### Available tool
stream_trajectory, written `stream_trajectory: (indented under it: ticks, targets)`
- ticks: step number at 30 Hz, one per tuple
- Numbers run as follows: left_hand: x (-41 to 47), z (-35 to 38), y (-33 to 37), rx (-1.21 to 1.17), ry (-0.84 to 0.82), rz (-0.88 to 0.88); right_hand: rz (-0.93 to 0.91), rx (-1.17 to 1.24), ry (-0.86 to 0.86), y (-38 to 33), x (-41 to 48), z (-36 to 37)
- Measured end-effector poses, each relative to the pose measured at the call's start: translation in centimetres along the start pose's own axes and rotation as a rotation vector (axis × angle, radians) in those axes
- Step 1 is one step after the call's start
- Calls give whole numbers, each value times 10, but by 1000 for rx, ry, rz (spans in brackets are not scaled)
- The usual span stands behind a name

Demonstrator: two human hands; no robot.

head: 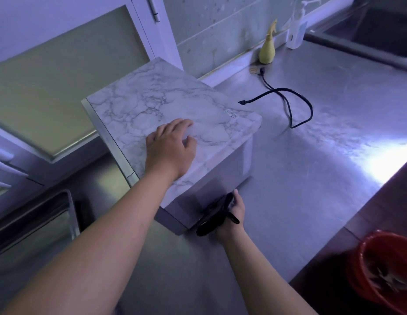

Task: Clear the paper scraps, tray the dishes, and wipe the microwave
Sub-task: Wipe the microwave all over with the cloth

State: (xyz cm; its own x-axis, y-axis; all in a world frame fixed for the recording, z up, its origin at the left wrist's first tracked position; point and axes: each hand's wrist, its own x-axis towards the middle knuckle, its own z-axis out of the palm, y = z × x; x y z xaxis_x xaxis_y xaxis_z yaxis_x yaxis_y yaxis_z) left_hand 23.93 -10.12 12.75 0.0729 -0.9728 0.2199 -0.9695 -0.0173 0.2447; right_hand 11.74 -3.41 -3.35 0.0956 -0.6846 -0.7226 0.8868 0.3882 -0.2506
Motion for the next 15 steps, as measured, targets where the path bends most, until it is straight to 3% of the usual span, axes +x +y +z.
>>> stream_trajectory:
  ticks: [8, 15]
  targets:
    - [4, 1, 0, 17, -18, -6, 70, 34, -133, -23, -58, -55]
    - [6, 0, -1, -22, -58, 0, -302, -52, -139, -42, -129, -86]
